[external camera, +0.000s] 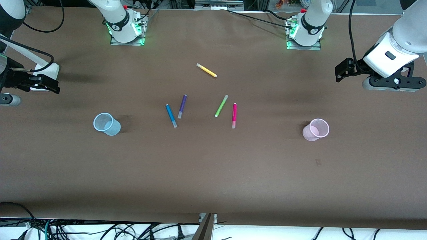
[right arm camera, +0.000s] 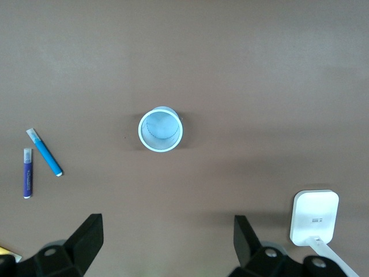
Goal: Place pink and blue markers in matching cups
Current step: 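Move both grippers from rest toward the markers at table center, then lower the right gripper onto the blue marker while the left gripper lowers onto pink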
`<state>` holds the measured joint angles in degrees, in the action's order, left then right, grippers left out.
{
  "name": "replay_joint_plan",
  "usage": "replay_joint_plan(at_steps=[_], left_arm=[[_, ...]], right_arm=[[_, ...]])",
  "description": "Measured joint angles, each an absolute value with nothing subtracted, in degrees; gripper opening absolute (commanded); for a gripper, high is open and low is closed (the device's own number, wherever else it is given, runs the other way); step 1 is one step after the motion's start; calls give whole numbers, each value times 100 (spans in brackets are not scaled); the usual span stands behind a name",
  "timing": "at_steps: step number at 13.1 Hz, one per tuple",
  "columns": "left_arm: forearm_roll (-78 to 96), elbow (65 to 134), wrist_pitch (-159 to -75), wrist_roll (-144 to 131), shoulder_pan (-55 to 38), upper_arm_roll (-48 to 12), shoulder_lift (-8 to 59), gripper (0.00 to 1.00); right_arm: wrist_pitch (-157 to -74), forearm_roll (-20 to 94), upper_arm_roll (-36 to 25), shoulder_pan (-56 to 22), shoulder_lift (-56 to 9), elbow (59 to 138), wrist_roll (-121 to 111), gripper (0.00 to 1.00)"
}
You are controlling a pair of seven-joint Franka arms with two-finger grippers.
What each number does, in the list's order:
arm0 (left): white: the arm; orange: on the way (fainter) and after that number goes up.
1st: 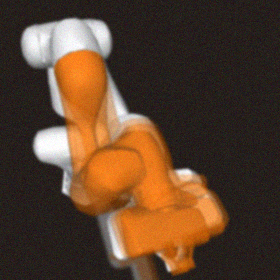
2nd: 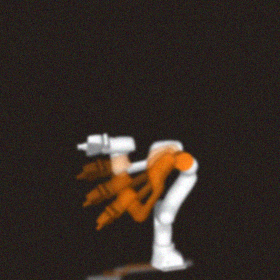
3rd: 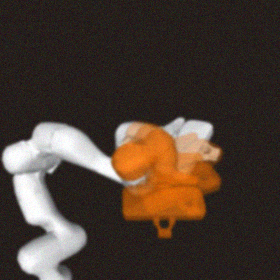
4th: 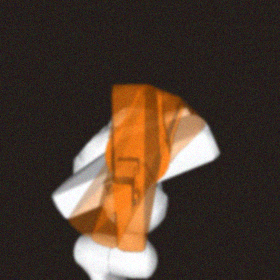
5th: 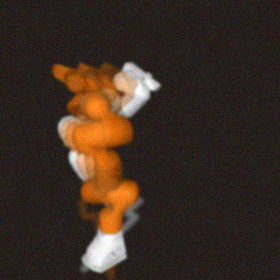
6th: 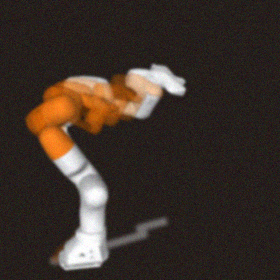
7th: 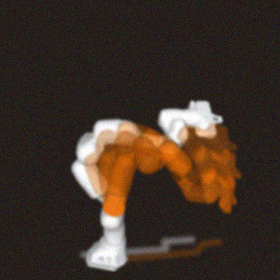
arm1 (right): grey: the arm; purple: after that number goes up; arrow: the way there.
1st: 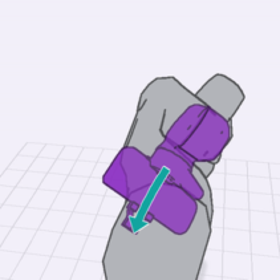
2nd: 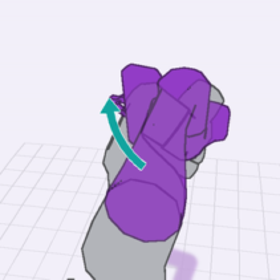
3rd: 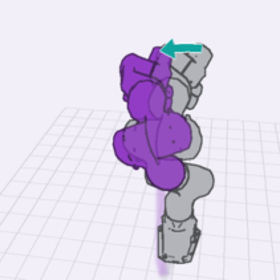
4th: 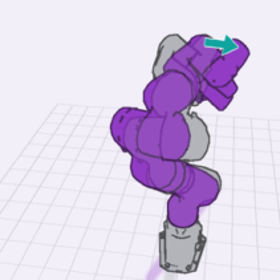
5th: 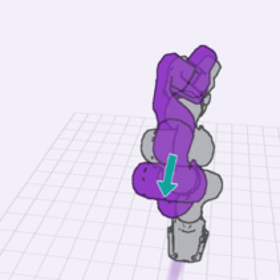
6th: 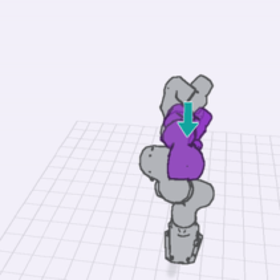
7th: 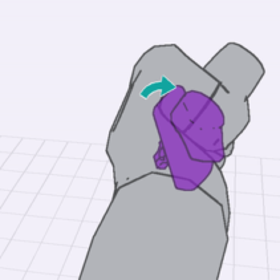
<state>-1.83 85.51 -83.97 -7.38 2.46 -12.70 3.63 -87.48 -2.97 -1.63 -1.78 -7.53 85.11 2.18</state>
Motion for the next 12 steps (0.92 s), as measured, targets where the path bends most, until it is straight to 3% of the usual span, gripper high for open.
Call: replay_joint_plan(at_steps=[7, 12], left_arm=[[-182, 8558, -8209, -1175, 172, -1370, 483, 100], [-179, 8570, -8786, -2019, -599, -1437, 1264, 100]], right_arm=[[-8752, -284, -160, -178, -762, 8508, 218, 100], [-8931, 24, -70, -491, -1206, 8507, 211, 100]])
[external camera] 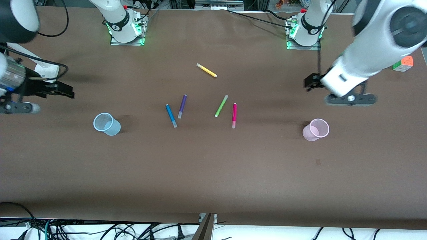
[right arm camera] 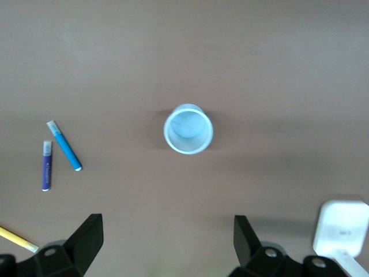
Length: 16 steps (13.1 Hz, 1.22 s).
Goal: Place pink and blue markers in matching cups
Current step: 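Lower the right gripper onto the blue marker while the left gripper lowers onto pink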
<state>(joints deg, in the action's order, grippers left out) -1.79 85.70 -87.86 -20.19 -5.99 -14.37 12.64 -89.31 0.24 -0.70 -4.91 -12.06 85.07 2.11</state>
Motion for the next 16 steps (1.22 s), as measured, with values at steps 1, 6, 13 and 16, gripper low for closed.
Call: replay_joint_plan(at_steps=[1, 6, 13, 16], left_arm=[[-179, 8575, -8940, -2177, -783, -1441, 1464, 100], [-179, 8588, -10059, -2615, -1367, -1444, 2543, 100], [-189, 9007, -11774, -3155, -1831, -1440, 3535, 100], [-398, 9623, -12713, -3332, -2018, -1437, 3607, 100]], right_arm=[[-8985, 28, -60, -657, -1319, 8508, 212, 100], [-9559, 42, -25, -1546, -2244, 8540, 218, 100], [-10959, 59, -19, -2341, -3269, 8570, 249, 100], [-11879, 60, -20, -2522, -3676, 8847, 252, 100]])
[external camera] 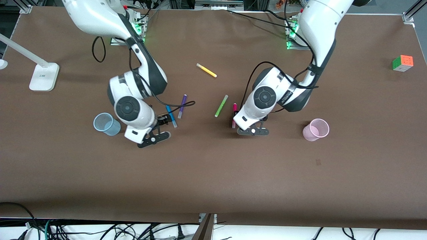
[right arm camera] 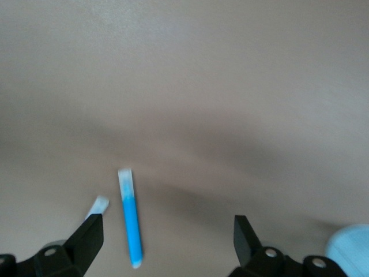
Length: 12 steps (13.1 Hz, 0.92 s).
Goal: Place pink and blue markers in matching cups
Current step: 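Lower the right gripper onto the blue marker while the left gripper lowers onto pink, then grasp and lift the blue marker with the right gripper while the left lifts pink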
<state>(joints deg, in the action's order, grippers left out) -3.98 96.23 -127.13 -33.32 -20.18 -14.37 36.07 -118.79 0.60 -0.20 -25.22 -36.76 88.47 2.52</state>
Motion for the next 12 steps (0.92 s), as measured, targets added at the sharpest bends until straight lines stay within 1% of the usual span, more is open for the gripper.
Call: replay_joint_plan(at_steps=[1, 3, 4, 6, 8, 12], left_arm=[[-428, 9804, -12970, -3407, -2059, -1437, 3614, 100], [-594, 9983, -13169, -3486, -2183, -1433, 3662, 100], [-863, 10010, -13192, -3616, -2249, -1433, 3695, 99], [-1302, 10016, -13229, -3877, -2322, -1433, 3764, 95], [-1390, 10017, -13396, -3946, -2357, -1434, 3853, 94], [-1393, 10017, -13609, -4054, -2385, -1433, 3964, 94]], right_arm=[[-12103, 60, -20, -2553, -3795, 8913, 252, 100], [-12337, 60, -21, -2595, -3980, 8966, 252, 100], [-12368, 60, -21, -2615, -4032, 8977, 252, 100], [-12375, 60, -21, -2642, -4052, 9038, 252, 100], [-12384, 60, -21, -2653, -4052, 9113, 249, 100], [-12856, 60, -20, -2750, -4053, 9452, 245, 100]])
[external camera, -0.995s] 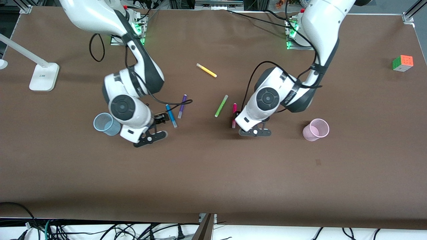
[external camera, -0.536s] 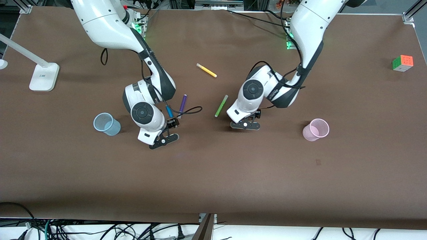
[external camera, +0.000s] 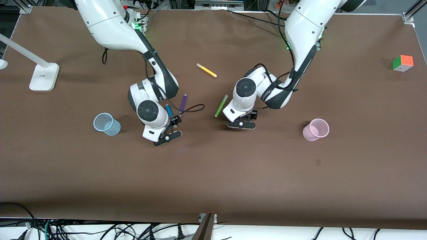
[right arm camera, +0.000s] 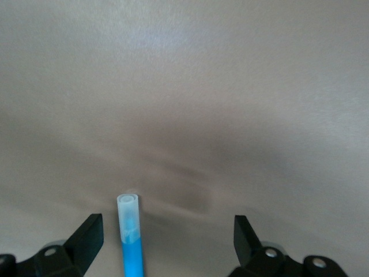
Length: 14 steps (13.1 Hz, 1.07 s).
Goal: Place pink and blue markers in matching cups
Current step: 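Grasp and lift the blue marker with the right gripper while the left lifts pink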
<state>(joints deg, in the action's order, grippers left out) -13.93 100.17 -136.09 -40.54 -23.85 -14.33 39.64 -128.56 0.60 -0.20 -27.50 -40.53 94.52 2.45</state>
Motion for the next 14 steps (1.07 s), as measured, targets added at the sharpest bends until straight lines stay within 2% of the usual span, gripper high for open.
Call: replay_joint_plan(at_steps=[1, 4, 6, 7, 8, 10, 11, 12, 14], left_arm=[[-1393, 10017, -13637, -4105, -2389, -1433, 3981, 92], [-1393, 10017, -13797, -4273, -2458, -1434, 4087, 67], [-1393, 10014, -13862, -4325, -2487, -1438, 4130, 44], [-1393, 9997, -13879, -4337, -2491, -1444, 4124, 28], [-1393, 9981, -13880, -4340, -2492, -1445, 4121, 17], [-1393, 9972, -13884, -4344, -2492, -1442, 4121, 1], [-1393, 9960, -13883, -4344, -2489, -1437, 4120, 0], [-1393, 9951, -13883, -4342, -2481, -1426, 4118, 0], [-1395, 9925, -13883, -4342, -2432, -1373, 4091, 0]], right_arm=[[-12961, 60, -21, -2761, -4053, 9553, 245, 100], [-13048, 60, -21, -2773, -4052, 9659, 242, 97], [-13059, 60, -21, -2802, -4052, 9659, 241, 73], [-13062, 60, -21, -2820, -4052, 9659, 241, 56], [-13064, 60, -21, -2832, -4052, 9659, 241, 41], [-13065, 60, -21, -2850, -4052, 9659, 241, 15], [-13066, 60, -21, -2860, -4052, 9659, 241, 4], [-13070, 60, -21, -2867, -4052, 9659, 241, 0], [-13116, 60, -22, -2868, -4044, 9652, 244, 0]])
